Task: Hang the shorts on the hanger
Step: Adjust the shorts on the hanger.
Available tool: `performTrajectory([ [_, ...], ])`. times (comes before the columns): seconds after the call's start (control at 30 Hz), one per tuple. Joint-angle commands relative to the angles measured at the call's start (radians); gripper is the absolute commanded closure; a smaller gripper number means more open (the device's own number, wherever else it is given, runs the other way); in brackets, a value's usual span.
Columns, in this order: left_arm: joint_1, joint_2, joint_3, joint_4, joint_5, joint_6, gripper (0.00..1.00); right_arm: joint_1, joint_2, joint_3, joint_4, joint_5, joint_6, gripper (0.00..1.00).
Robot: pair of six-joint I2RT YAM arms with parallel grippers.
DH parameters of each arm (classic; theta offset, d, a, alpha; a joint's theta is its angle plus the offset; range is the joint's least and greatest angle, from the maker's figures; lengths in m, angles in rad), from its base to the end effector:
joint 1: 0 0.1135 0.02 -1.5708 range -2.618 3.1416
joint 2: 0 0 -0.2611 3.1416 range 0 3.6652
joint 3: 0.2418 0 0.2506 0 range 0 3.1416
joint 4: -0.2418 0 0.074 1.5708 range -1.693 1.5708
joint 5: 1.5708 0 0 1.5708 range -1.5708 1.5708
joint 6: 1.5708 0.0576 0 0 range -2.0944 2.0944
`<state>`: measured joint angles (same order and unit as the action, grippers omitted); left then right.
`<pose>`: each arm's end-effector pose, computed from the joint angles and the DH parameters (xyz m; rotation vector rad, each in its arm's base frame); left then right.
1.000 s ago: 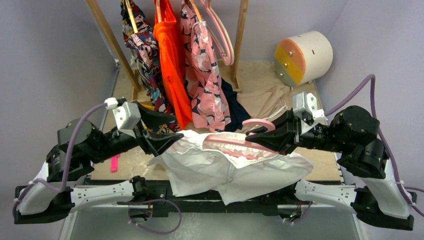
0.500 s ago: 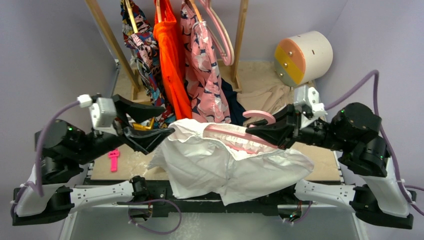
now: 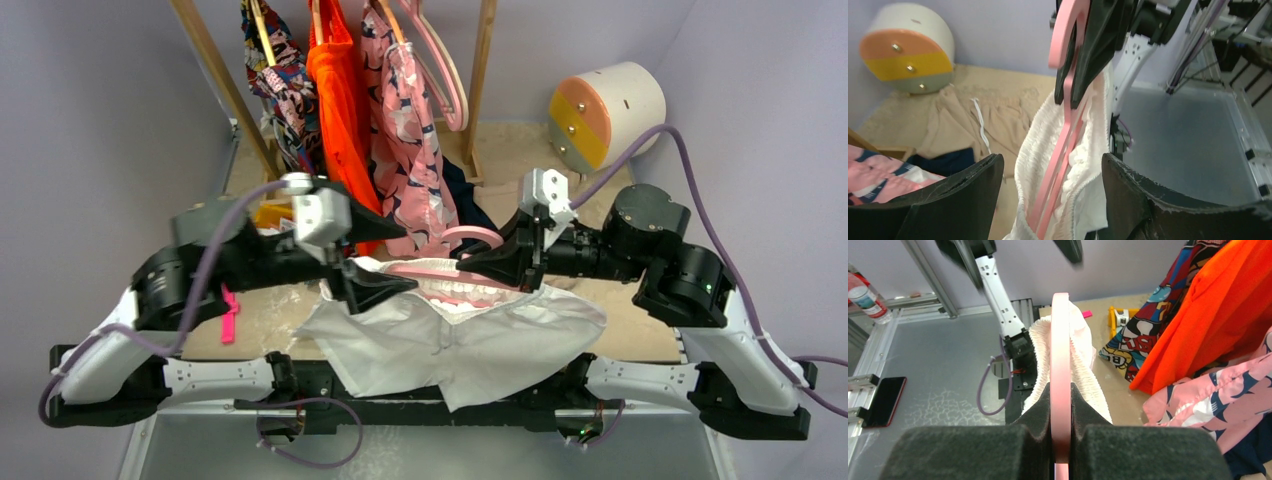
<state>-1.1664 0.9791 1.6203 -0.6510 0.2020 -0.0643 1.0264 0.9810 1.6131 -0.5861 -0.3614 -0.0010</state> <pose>0.0539 -0.1552 0.5226 1.0278 1.3490 -1.1042 0.0672 0.1503 0.5285 -1.0542 1.2447 1.0779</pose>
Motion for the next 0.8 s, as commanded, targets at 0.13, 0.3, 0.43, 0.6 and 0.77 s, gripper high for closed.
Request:
performTrajectory([
  [0.13, 0.001, 0.067, 0.015, -0.058, 0.115, 0.096, 0.28, -0.002, -0.039, -0.002, 0.083, -0.071, 0.001, 1.0],
  [0.3, 0.001, 0.107, 0.03, -0.083, 0.122, 0.124, 0.27, -0.001, -0.044, -0.024, 0.086, -0.087, -0.004, 1.0],
  [0.43, 0.001, 0.145, 0.039, -0.115, 0.147, 0.141, 0.3, -0.002, -0.051, -0.047, 0.093, -0.099, -0.003, 1.0],
  [0.6, 0.001, 0.172, 0.03, -0.139, 0.167, 0.157, 0.39, -0.002, -0.06, -0.063, 0.097, -0.105, -0.003, 1.0],
  [0.77, 0.001, 0.184, 0.018, -0.151, 0.181, 0.169, 0.51, 0.0, -0.065, -0.06, 0.097, -0.105, -0.003, 1.0],
])
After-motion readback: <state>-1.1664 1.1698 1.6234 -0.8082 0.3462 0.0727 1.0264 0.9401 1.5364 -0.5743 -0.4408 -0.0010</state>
